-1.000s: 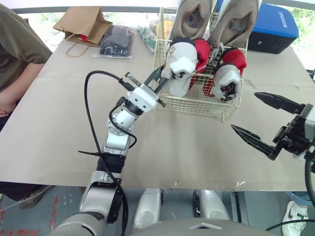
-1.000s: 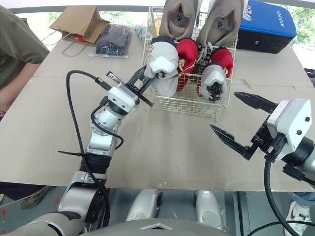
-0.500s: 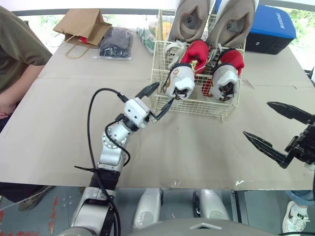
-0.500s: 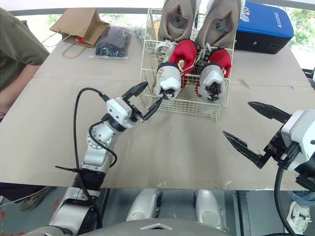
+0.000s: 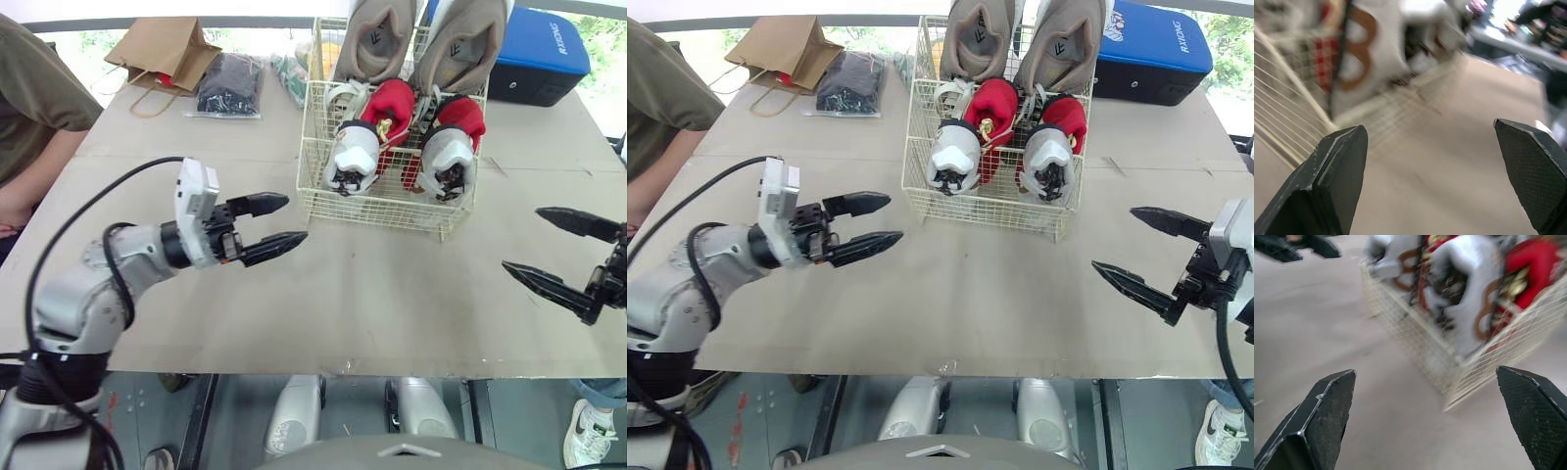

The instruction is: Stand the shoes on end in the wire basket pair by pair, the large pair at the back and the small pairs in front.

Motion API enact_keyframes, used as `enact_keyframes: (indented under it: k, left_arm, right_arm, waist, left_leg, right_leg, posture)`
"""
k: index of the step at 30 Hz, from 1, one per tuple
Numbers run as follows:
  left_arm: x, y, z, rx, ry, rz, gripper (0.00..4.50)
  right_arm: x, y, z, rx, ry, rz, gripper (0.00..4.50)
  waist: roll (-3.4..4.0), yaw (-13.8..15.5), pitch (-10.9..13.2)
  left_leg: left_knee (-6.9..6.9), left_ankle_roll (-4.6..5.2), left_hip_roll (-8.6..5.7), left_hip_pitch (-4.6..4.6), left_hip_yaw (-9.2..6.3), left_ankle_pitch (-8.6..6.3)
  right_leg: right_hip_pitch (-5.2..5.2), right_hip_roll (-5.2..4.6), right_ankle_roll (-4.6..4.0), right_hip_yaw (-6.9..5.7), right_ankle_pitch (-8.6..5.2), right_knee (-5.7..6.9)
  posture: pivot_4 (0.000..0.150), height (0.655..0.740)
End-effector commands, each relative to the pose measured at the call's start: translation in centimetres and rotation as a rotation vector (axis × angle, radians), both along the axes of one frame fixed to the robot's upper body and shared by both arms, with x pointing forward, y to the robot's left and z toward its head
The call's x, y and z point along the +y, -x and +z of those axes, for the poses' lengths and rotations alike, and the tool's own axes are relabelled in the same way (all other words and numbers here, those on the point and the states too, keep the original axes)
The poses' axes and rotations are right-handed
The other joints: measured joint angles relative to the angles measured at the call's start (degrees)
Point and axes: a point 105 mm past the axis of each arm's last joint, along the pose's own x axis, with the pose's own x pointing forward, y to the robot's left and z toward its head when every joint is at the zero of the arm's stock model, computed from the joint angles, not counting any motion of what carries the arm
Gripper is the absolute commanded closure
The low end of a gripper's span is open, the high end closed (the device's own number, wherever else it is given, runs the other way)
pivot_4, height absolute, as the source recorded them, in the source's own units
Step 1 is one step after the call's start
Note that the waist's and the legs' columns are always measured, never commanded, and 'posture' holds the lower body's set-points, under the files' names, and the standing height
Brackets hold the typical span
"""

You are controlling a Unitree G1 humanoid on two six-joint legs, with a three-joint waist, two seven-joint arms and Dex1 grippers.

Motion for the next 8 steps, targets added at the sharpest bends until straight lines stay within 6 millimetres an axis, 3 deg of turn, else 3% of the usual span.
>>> enact_keyframes:
  k: [1,8]
  left_arm:
    - [2.0,1.1,0.0,0.031,-0.072,-0.011,0.04]
    - [3.7,2.5,-1.3,0.070,-0.108,0.083,0.04]
  right_arm:
    - [-1.8,1.0,-0.1,0.010,0.099,-0.003,0.00]
    - [-4.2,2.3,-1.8,0.066,0.125,-0.092,0.00]
  waist:
    - [0.06,0.0,0.0]
    - [0.08,0.0,0.1]
  left_leg:
    - [-0.08,0.00,0.01,-0.01,0.01,0.00]
    - [-0.22,0.00,0.04,-0.05,0.03,0.00]
  right_leg:
    - [-0.01,0.00,0.00,0.00,0.00,-0.09]
    - [-0.01,0.00,0.00,0.00,0.01,-0.33]
  posture:
    - [0.150,0.7400]
    - [0.150,0.7400]
